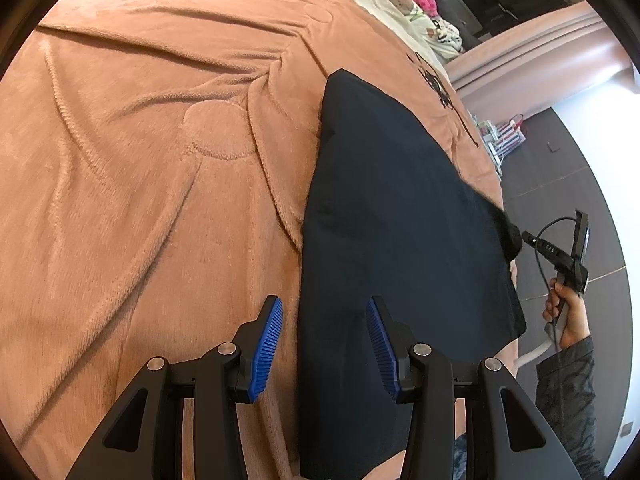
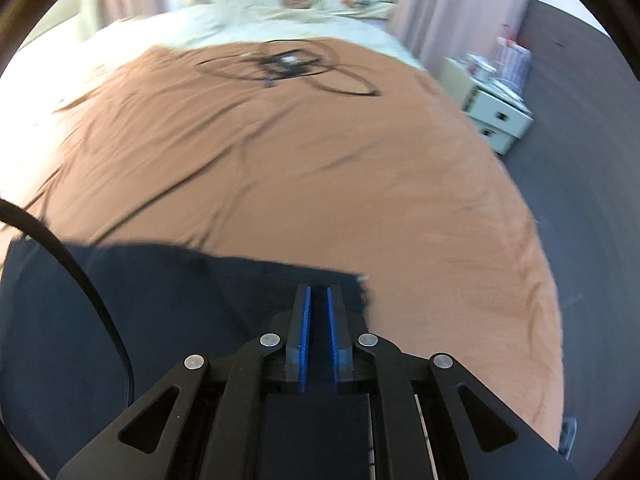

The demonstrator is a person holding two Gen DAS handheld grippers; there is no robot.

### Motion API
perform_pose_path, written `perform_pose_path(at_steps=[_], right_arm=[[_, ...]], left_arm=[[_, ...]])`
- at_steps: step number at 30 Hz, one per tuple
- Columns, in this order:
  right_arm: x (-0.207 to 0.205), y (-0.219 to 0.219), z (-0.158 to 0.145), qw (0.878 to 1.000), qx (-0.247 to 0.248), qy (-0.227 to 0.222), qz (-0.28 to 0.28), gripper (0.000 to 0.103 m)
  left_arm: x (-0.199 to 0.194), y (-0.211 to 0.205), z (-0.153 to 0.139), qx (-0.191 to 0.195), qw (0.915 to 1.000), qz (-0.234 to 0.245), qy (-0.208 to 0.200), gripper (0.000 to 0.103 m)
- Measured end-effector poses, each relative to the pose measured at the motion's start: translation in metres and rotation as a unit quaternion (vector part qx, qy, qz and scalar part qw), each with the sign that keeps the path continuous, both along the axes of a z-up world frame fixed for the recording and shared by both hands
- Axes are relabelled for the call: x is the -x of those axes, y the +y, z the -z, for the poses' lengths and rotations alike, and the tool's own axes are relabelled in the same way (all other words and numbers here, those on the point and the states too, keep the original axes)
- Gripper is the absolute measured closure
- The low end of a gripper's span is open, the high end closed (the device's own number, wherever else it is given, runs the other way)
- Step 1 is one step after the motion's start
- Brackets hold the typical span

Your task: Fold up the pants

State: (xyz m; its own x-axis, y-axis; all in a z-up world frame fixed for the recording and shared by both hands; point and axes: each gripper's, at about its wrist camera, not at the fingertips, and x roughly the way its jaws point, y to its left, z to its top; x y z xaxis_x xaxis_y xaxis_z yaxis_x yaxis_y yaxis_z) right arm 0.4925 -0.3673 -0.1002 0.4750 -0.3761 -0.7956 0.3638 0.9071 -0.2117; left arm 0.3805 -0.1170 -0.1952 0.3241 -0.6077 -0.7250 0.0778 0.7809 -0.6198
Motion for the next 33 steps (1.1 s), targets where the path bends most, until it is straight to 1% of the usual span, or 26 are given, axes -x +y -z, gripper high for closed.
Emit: perform_pose_path(at_steps=[1,3,7,8,10,11,16,18,19,20,22,24,29,33], right_arm=[[0.0,-0.004,-0.002,1.0,-0.006,-0.004,0.006,0.096],[0.005,-0.007,-0.002,1.0,-0.029,-0.011,0.001,0.09],[0.018,-0.008,0.007,0.999,-0.033,0.008,-0.014,0.069],[0.021,-0.008,0.011,0.999,-0.032,0.012,-0.018,0.067],[0.025,-0.009,0.017,0.999,-0.032,0.022,-0.023,0.067],[0.03,-0.01,0.015,0.999,-0.035,0.025,-0.026,0.067],[0.031,-0.017,0.023,0.997,-0.046,0.038,-0.039,0.067],[0.029,-0.019,0.028,0.997,-0.048,0.045,-0.047,0.069],[0.028,-0.02,0.03,0.996,-0.048,0.051,-0.048,0.078],[0.027,-0.021,0.032,0.996,-0.051,0.054,-0.048,0.091],[0.026,-0.022,0.033,0.996,-0.055,0.053,-0.051,0.102],[0.027,-0.022,0.027,0.997,-0.043,0.044,-0.049,0.102],[0.037,-0.031,0.015,0.999,-0.036,0.018,-0.025,0.102],[0.04,-0.036,0.021,0.999,-0.035,0.021,-0.006,0.102]], left_arm=[[-0.001,0.0,0.0,0.0,1.0,0.0,-0.001,0.057],[-0.003,-0.001,0.0,0.002,1.0,0.001,0.0,0.057],[-0.007,-0.004,0.002,0.004,1.0,0.002,0.003,0.057],[-0.007,-0.004,0.002,0.005,1.0,0.002,0.003,0.057],[-0.008,-0.005,0.002,0.006,1.0,0.003,0.003,0.057],[-0.008,-0.005,0.003,0.005,1.0,0.004,0.003,0.057],[-0.008,-0.008,0.004,0.004,1.0,0.007,0.004,0.057],[-0.009,-0.009,0.004,0.005,1.0,0.007,0.004,0.057],[-0.011,-0.01,0.004,0.005,0.9999,0.008,0.005,0.057],[-0.012,-0.011,0.004,0.004,1.0,0.008,0.005,0.057],[-0.015,-0.011,0.003,0.005,1.0,0.007,0.004,0.057],[-0.016,-0.009,0.003,0.008,0.9999,0.007,0.005,0.057],[-0.024,-0.006,0.005,0.02,0.9998,0.003,0.01,0.057],[-0.029,-0.007,0.009,0.031,0.9994,0.005,0.016,0.057]])
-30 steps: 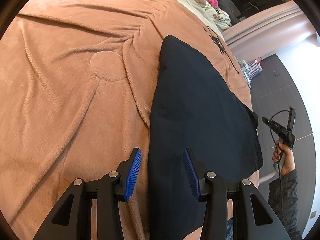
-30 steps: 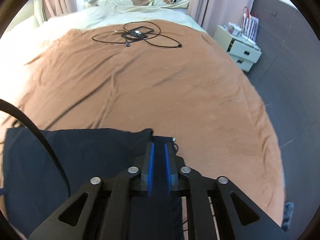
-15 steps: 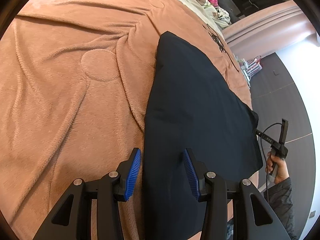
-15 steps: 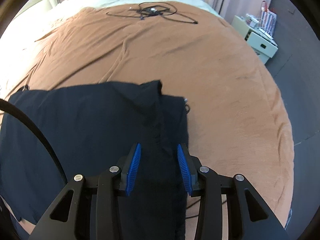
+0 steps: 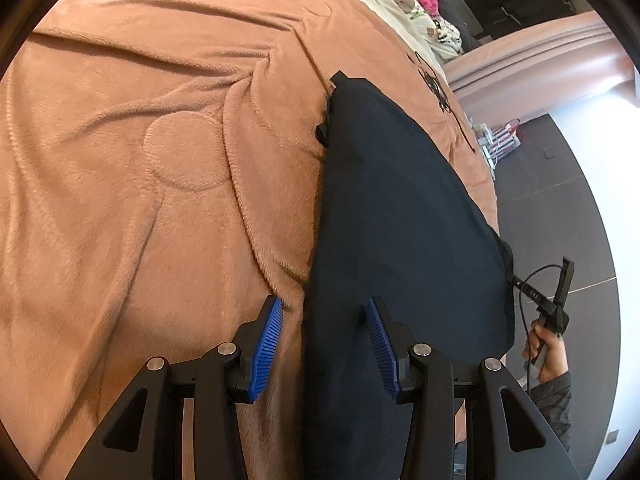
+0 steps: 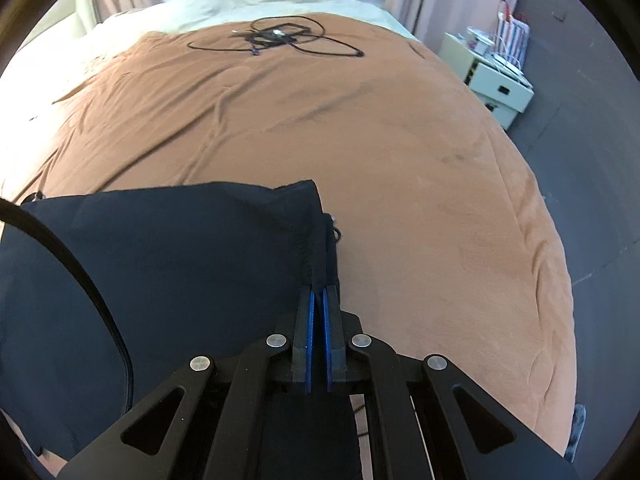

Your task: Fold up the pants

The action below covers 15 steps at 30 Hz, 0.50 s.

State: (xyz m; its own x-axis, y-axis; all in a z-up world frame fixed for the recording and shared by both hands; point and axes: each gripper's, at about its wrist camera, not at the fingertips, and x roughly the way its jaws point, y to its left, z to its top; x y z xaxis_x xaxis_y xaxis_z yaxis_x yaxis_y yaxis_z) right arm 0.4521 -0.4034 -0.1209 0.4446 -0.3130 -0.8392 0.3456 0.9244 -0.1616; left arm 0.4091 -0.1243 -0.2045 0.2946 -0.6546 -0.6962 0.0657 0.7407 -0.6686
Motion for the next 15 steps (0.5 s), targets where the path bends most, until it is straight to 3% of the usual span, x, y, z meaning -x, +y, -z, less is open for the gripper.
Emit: perform_pose_path(at_steps=[5,9,15], right_arm=[[-0.001,-0.003,0.017,1.0,-0.003,0.011,0.012,0.102],[-0.004,-0.009,0.021,1.0,-0.004,0.012,0.023,0.102],[0.0,-0.011,0.025,0.999,-0.005,0.011,0.036,0.102]], left_arm=[[-0.008,-0.004,0.004,0.015,0.9999,0.004,0.005,0.057],[-0.014,-0.005,0.004,0.026,0.9996,0.008,0.01,0.066],[-0.011,-0.008,-0.013,0.046,0.9985,0.019,-0.022,0.072]])
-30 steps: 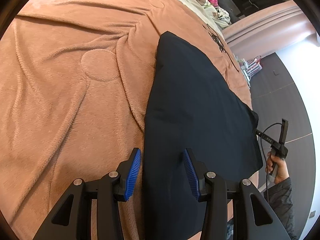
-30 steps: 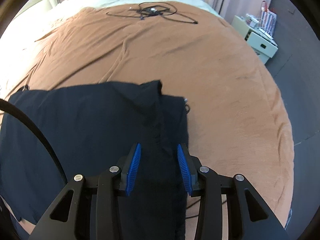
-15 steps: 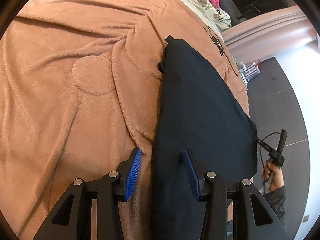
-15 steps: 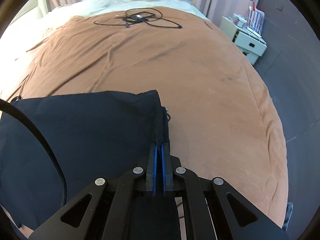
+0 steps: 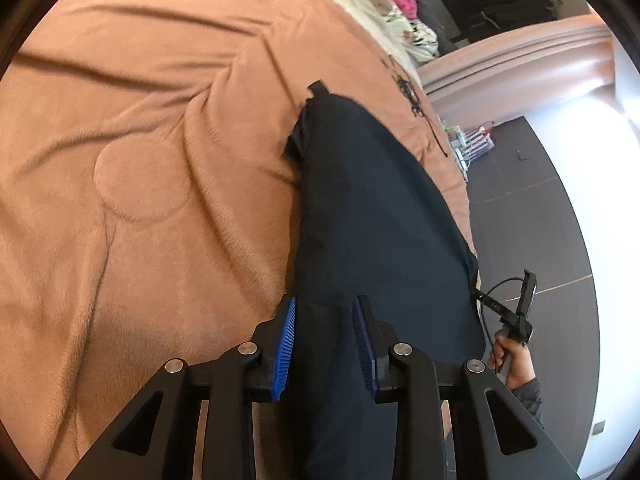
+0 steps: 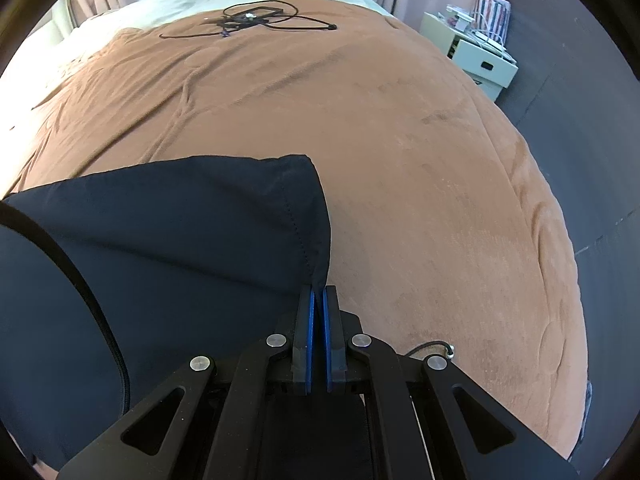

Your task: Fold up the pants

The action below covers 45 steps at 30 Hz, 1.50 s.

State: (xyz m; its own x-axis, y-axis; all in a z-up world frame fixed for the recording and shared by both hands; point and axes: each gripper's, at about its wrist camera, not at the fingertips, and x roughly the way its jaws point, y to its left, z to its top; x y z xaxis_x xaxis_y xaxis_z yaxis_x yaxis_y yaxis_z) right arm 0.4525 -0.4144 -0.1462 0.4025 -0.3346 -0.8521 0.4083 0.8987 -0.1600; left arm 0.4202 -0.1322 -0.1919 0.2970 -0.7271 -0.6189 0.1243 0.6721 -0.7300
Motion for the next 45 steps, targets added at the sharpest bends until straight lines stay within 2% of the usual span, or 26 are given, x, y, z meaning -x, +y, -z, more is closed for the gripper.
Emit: perform_pose_path(at_steps=[3,6,8,11,12,15,16,19,20,22,25,30,31,32,35,45], right_arm=[[0.001,-0.002,0.003,1.0,-0.008,0.0,0.003,0.102],[0.001,-0.004,0.007,1.0,-0.011,-0.002,0.004,0.102],[0.002,-0.004,0.009,1.0,-0.014,-0.005,0.003,0.102],[0.004,-0.004,0.009,1.0,-0.021,-0.008,0.001,0.101],[0.006,-0.005,0.007,1.0,-0.025,-0.012,0.0,0.101],[0.018,-0.01,-0.001,0.998,-0.05,-0.035,0.007,0.097],[0.022,-0.012,-0.004,0.997,-0.062,-0.045,0.008,0.09],[0.036,-0.015,-0.009,0.995,-0.084,-0.06,0.007,0.054],[0.041,-0.016,-0.01,0.995,-0.084,-0.063,0.005,0.05],[0.05,-0.017,-0.011,0.994,-0.087,-0.061,0.006,0.05],[0.065,-0.022,-0.008,0.991,-0.119,-0.065,0.006,0.05],[0.077,-0.025,0.008,0.987,-0.155,-0.039,-0.002,0.05],[0.078,-0.025,0.01,0.986,-0.162,-0.042,-0.004,0.054],[0.08,-0.024,0.01,0.983,-0.174,-0.049,-0.006,0.063],[0.08,-0.022,0.01,0.978,-0.199,-0.056,-0.011,0.074],[0.071,0.008,0.014,0.973,-0.221,-0.048,-0.036,0.076]], left_arm=[[-0.009,-0.005,0.001,-0.013,0.9999,0.002,0.004,0.072],[-0.016,-0.01,0.012,-0.02,0.9994,0.009,0.028,0.072],[-0.013,-0.011,0.016,-0.004,0.9991,0.016,0.039,0.072],[-0.005,-0.014,0.017,0.0,0.9986,0.026,0.046,0.072],[-0.003,-0.013,0.018,0.002,0.9986,0.026,0.047,0.073],[-0.002,-0.012,0.021,0.004,0.9983,0.028,0.05,0.094],[-0.003,-0.012,0.021,0.002,0.9984,0.026,0.051,0.096],[-0.003,-0.014,0.017,-0.002,0.9987,0.022,0.047,0.099],[-0.002,-0.015,0.014,-0.006,0.9988,0.022,0.043,0.099],[-0.002,-0.016,0.008,-0.009,0.9991,0.022,0.036,0.1],[-0.003,-0.013,0.001,-0.005,0.9992,0.02,0.033,0.1],[-0.005,-0.01,-0.011,-0.007,0.9993,0.021,0.031,0.1],[-0.006,-0.008,-0.014,-0.006,0.9993,0.02,0.03,0.1],[-0.005,-0.007,-0.015,-0.006,0.9993,0.02,0.03,0.1],[-0.008,0.001,-0.022,-0.004,0.9995,0.015,0.026,0.1],[-0.013,0.054,-0.037,-0.015,0.9997,-0.003,0.021,0.1]])
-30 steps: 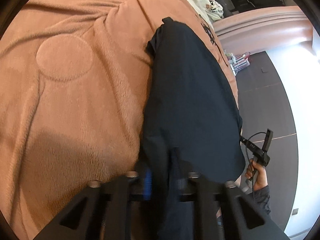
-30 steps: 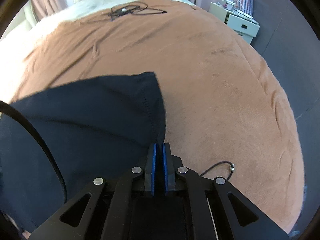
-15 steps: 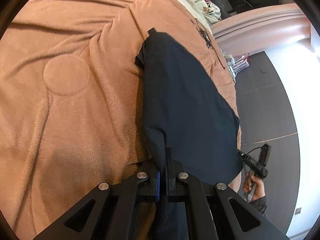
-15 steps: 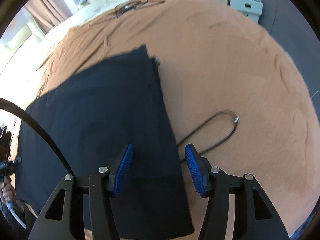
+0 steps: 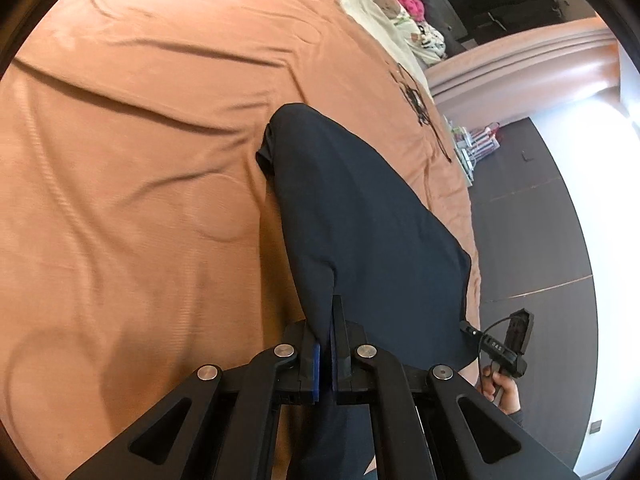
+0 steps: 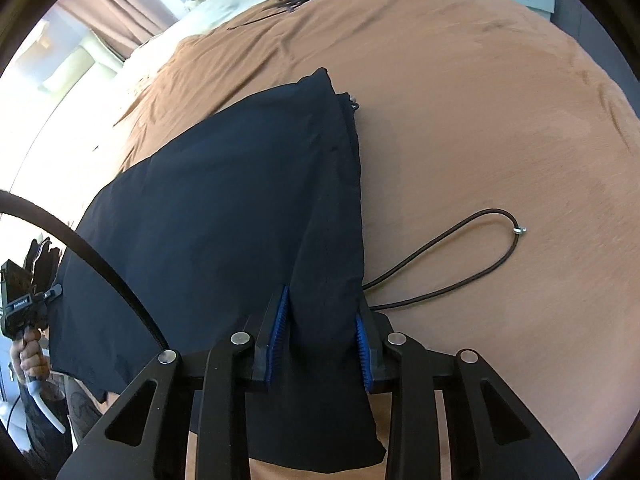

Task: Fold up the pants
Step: 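Hold the folded pants with left tool while right tool opens and releases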

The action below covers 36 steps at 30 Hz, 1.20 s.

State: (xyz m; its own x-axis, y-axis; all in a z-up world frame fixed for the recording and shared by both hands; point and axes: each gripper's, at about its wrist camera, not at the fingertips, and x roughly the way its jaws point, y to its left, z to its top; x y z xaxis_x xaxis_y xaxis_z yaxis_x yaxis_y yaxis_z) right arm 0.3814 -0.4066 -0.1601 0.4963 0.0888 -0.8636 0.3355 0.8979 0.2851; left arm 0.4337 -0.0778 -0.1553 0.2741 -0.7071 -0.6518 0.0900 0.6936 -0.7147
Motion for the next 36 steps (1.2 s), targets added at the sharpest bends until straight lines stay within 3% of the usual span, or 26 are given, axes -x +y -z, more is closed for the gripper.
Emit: perform_pose_path(at_steps=[18,26,36], right_arm=[[-0.022,0.07,0.011,0.999,-0.018,0.019,-0.019,0.077],[-0.029,0.098,0.02,0.999,-0.032,0.016,-0.038,0.077],[-0.034,0.093,0.027,0.998,-0.036,0.01,-0.05,0.077]], left_arm=[[-0.018,0.095,0.004,-0.016,0.9987,-0.046,0.016,0.1],[-0.017,0.141,-0.002,-0.042,0.9972,-0.061,0.011,0.1],[-0.016,0.168,0.01,-0.05,0.9956,-0.074,0.027,0.098]])
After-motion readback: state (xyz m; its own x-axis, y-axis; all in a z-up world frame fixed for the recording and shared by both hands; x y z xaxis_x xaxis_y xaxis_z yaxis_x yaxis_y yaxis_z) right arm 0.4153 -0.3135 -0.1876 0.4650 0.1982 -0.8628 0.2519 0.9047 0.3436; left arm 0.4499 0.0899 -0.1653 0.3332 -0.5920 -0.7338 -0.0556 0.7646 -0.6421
